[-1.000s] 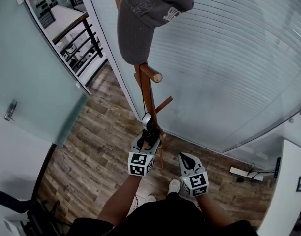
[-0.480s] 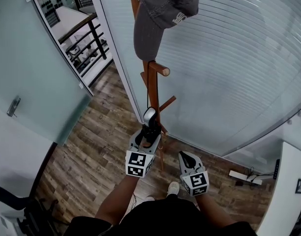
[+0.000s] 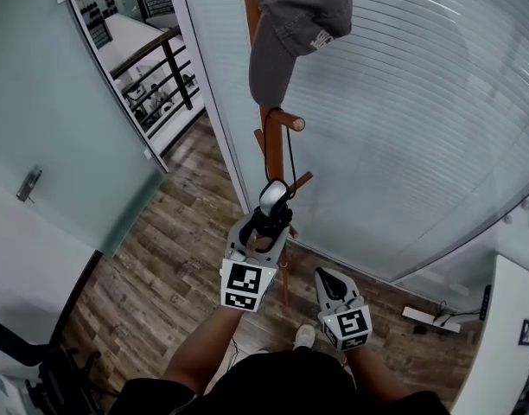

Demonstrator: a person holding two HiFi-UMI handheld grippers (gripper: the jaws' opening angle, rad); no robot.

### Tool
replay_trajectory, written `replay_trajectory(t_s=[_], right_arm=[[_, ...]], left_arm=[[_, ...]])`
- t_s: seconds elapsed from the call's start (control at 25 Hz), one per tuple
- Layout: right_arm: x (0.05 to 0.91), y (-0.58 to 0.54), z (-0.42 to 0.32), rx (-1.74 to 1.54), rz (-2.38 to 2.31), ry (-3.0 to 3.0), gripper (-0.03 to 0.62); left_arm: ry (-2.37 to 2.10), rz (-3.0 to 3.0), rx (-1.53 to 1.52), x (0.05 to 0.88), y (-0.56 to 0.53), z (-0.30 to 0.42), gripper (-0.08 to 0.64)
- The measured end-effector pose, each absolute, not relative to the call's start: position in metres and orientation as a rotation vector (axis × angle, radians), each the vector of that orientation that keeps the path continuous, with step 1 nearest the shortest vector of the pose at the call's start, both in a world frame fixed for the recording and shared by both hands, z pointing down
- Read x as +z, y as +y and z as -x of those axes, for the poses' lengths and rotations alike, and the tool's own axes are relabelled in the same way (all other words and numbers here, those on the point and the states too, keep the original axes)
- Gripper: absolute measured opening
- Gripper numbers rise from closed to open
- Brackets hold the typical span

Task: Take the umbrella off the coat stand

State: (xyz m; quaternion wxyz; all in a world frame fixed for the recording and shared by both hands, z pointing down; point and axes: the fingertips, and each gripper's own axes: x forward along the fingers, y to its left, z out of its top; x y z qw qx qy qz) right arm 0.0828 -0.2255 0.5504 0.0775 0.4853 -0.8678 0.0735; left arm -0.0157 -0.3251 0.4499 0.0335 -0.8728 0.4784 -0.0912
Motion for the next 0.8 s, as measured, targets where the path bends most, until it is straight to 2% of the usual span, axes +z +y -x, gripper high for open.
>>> replay_trajectory(t_s=[0.4, 0.8], right_arm=[[0.542, -0.221, -0.086, 0.207, -1.471, -2.608, 0.006], [0.533, -0.220, -0.094, 0.162, -1.566, -2.601, 0.006]], left_arm=[[1.397, 2.598, -0.118, 0.368, -0.320, 0.001, 0.250], [1.331, 2.622, 0.044, 0.325, -0.307, -0.002, 0.252]])
